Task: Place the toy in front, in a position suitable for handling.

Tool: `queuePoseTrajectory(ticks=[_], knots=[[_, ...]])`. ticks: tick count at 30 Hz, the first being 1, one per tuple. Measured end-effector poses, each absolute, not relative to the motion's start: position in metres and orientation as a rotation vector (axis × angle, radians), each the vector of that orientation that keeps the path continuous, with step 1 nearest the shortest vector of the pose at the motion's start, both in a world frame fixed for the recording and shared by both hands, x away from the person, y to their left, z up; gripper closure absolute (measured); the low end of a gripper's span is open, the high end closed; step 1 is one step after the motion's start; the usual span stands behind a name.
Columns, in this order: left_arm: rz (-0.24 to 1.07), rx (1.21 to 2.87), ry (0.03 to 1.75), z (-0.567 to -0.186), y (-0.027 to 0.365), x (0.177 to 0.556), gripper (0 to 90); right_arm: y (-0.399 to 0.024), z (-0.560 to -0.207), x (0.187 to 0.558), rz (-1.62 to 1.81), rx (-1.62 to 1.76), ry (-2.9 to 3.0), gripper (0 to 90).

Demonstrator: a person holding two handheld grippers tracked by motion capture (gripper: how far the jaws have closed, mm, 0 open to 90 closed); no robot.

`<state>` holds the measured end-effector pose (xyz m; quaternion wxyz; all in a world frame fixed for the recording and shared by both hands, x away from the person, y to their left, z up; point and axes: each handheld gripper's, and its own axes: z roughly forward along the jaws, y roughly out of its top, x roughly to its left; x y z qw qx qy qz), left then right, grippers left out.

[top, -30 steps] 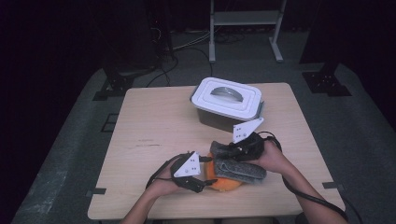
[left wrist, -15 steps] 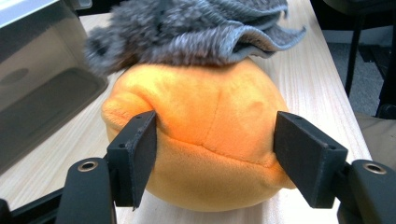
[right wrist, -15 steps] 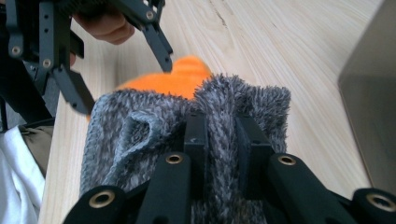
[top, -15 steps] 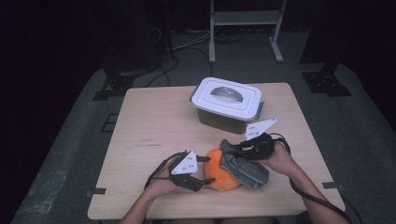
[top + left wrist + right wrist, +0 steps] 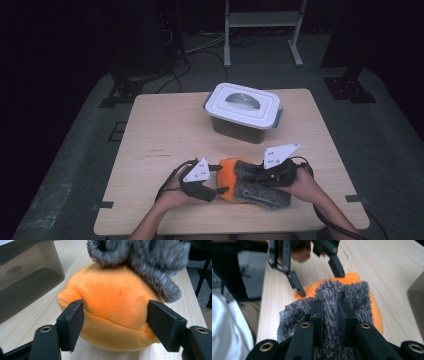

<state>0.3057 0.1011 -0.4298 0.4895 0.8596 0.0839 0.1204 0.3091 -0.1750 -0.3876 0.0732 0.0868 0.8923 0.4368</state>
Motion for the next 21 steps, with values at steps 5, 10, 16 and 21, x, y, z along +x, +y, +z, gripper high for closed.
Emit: queuePoseTrajectory(ticks=[5, 10, 16, 21], knots=[[0.227, 2.055, 0.193, -0.428, 0.104, 0.307, 19.8, -0.186, -0.395, 0.322, 1.348, 0.344, 2.638, 76.0], [0.28, 2.091, 0.184, -0.431, 0.097, 0.307, 31.2, -0.194, -0.398, 0.328, 1.387, 0.412, 2.616, 76.0], [0.312, 2.068, 0.191, -0.426, 0.094, 0.303, 45.4, -0.183, -0.385, 0.319, 1.409, 0.326, 2.595, 76.5], [0.31, 2.074, 0.19, -0.425, 0.091, 0.303, 45.0, -0.156, -0.376, 0.309, 1.355, 0.181, 2.616, 76.5]])
